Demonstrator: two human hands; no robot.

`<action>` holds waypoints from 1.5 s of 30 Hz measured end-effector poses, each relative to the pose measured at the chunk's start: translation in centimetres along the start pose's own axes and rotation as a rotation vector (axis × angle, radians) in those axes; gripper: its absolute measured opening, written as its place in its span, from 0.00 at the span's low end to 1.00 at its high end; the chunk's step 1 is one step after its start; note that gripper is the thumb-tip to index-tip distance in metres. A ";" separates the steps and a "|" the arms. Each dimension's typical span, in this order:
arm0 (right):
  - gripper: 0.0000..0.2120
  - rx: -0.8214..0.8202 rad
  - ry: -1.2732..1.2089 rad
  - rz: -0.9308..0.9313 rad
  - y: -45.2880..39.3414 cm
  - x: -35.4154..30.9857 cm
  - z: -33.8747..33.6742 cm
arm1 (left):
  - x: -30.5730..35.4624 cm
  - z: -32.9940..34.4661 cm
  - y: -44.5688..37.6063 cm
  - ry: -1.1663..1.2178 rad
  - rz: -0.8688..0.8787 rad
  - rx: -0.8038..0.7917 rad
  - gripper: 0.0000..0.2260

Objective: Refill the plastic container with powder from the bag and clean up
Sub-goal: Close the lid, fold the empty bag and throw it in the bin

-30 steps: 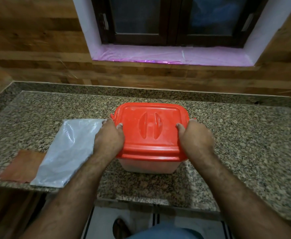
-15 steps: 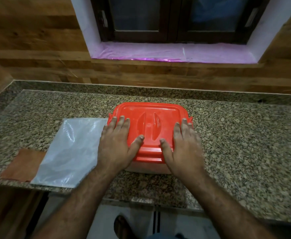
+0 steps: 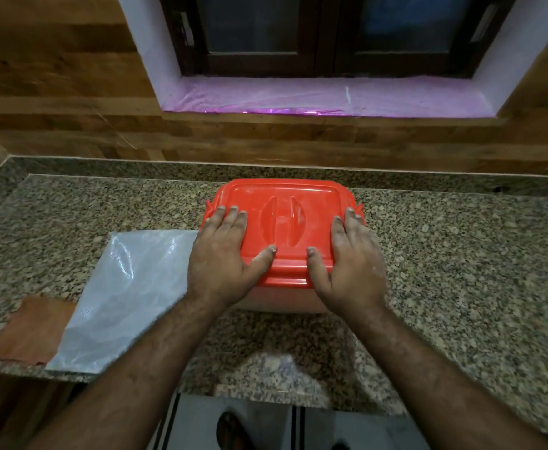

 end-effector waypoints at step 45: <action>0.23 -0.680 -0.474 0.316 1.5 -17.5 30.2 | -33.6 7.8 10.5 0.298 -0.690 -0.285 0.29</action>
Point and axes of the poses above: each hand's wrist, its own y-axis away from the middle knuckle, its own z-axis out of the palm, x = y × z, the point moved 7 cm from there along -y, towards the middle knuckle, and after that the axes turned 5 degrees about -y, right-handed, at the moved point
